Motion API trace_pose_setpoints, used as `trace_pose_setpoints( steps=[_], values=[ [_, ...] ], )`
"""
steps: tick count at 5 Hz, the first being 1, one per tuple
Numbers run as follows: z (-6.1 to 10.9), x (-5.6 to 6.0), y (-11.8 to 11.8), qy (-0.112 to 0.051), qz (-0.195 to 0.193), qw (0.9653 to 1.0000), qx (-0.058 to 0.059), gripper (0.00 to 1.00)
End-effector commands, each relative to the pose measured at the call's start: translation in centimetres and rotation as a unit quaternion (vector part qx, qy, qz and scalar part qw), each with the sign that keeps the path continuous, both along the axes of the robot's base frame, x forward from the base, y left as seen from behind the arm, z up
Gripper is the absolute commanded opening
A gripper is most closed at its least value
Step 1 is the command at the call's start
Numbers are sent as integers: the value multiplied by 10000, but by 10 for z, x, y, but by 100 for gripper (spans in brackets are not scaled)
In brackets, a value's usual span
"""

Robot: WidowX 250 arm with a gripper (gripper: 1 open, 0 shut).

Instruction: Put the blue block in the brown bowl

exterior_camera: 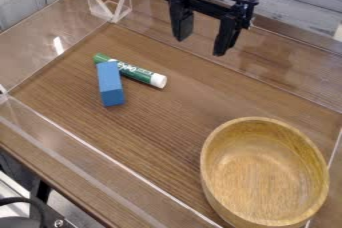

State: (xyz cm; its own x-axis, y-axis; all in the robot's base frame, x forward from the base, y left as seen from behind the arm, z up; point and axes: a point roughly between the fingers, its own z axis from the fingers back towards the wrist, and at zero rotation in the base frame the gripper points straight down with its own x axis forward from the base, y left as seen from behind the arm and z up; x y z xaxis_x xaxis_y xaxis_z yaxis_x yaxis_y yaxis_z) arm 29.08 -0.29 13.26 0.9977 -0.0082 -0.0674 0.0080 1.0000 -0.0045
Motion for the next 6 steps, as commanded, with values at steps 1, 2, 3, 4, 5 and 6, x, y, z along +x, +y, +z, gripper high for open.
trace_pose_setpoints(
  steps=[1, 2, 3, 4, 5, 6],
  values=[
    [-7, -3, 4, 99, 136, 9999, 12, 100],
    [-12, -9, 14, 160, 401, 9991, 29, 100],
    [-14, -15, 28, 170, 729, 9972, 53, 100],
    [-15, -21, 44, 158, 1126, 9935, 61, 100],
    [-14, -30, 67, 72, 1660, 9861, 38, 100],
    [-15, -41, 96, -54, 2196, 9756, -2, 100]
  ],
)
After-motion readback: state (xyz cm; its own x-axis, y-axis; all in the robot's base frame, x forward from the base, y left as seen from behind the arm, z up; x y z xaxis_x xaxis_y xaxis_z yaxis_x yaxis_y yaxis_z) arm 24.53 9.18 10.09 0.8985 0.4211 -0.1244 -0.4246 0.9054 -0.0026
